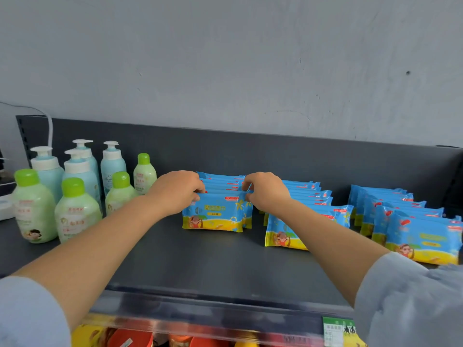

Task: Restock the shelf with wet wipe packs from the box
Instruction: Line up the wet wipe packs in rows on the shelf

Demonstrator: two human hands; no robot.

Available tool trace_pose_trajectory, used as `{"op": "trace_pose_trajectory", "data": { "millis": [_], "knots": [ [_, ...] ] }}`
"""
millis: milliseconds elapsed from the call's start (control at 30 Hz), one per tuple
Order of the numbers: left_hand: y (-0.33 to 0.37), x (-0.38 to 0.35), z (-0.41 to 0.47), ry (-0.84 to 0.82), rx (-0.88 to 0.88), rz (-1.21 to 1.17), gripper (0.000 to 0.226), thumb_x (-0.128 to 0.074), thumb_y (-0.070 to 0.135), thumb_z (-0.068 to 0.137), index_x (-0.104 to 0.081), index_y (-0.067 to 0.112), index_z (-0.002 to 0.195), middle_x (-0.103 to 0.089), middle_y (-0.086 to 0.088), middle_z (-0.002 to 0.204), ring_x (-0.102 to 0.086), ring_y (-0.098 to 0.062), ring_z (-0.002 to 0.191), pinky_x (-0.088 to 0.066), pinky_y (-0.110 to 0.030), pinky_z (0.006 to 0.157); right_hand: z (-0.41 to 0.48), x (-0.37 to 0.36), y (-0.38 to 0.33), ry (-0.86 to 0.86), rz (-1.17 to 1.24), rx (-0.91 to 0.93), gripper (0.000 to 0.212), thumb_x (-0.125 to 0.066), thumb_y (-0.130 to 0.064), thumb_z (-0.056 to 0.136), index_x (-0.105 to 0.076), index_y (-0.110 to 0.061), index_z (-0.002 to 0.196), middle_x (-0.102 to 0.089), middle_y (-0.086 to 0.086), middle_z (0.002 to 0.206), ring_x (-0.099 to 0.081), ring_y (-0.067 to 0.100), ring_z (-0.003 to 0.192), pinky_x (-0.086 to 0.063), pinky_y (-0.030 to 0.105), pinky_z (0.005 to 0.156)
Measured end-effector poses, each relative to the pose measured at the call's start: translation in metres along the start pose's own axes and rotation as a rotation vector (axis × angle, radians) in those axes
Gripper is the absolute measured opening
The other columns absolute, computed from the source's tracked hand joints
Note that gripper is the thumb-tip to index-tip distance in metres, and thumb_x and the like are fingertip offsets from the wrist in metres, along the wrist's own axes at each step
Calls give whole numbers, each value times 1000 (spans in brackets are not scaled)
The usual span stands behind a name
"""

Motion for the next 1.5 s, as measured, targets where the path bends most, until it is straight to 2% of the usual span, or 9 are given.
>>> {"op": "trace_pose_trajectory", "data": {
  "millis": [133,267,600,833,1100,1367,1500],
  "knots": [
    [2,-2,1,11,-2,88,31,-47,21,98,-61,23,126,-54,5,106,-56,-15,96,-45,-31,73,-1,-1,0,18,-8,-2,20,-63,-16,90,-61,-23,109,-63,-1,114,-59,19,100,-51,31,80],
    [6,-3,0,54,-11,155,32,-44,25,99,-59,25,127,-56,5,112,-56,-16,98,-50,-33,78,-2,-2,0,36,-27,0,24,-62,-14,90,-62,-23,112,-64,-1,117,-59,19,104,-53,33,86],
    [16,2,-4,159,-47,236,31,-49,36,96,-58,25,124,-56,6,110,-51,-13,100,-42,-27,71,-19,11,-7,131,-156,58,39,-60,-22,93,-52,-22,131,-60,2,121,-49,22,116,-46,35,92],
    [49,15,1,251,-109,168,34,-50,40,95,-59,22,122,-59,6,108,-53,-15,103,-44,-29,76,-55,37,7,213,-239,22,38,-55,-25,93,-51,-21,130,-57,3,118,-48,24,112,-41,33,88],
    [137,31,0,266,-227,71,30,-51,36,95,-59,21,121,-60,4,109,-52,-19,108,-45,-33,75,-132,68,66,206,-305,-143,40,-56,-31,93,-50,-21,131,-55,3,122,-46,25,116,-39,35,92],
    [275,45,-30,282,-396,-69,32,-53,35,94,-59,21,122,-60,1,114,-50,-22,113,-46,-36,84,-255,107,145,184,-388,-322,39,-55,-30,92,-51,-21,129,-56,6,124,-46,27,119,-42,38,91],
    [352,46,-60,274,-483,-133,31,-53,35,94,-60,20,120,-60,-1,114,-51,-22,112,-48,-38,81,-330,126,184,147,-406,-406,38,-56,-29,92,-51,-21,129,-55,5,123,-46,26,117,-44,37,91]
  ]
}}
Point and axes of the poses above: each hand's wrist, its own z-axis towards the middle knuckle, its own x-axis out of the back of the hand, y = z × x, the point moved 4 cm from there along z, towards the middle knuckle
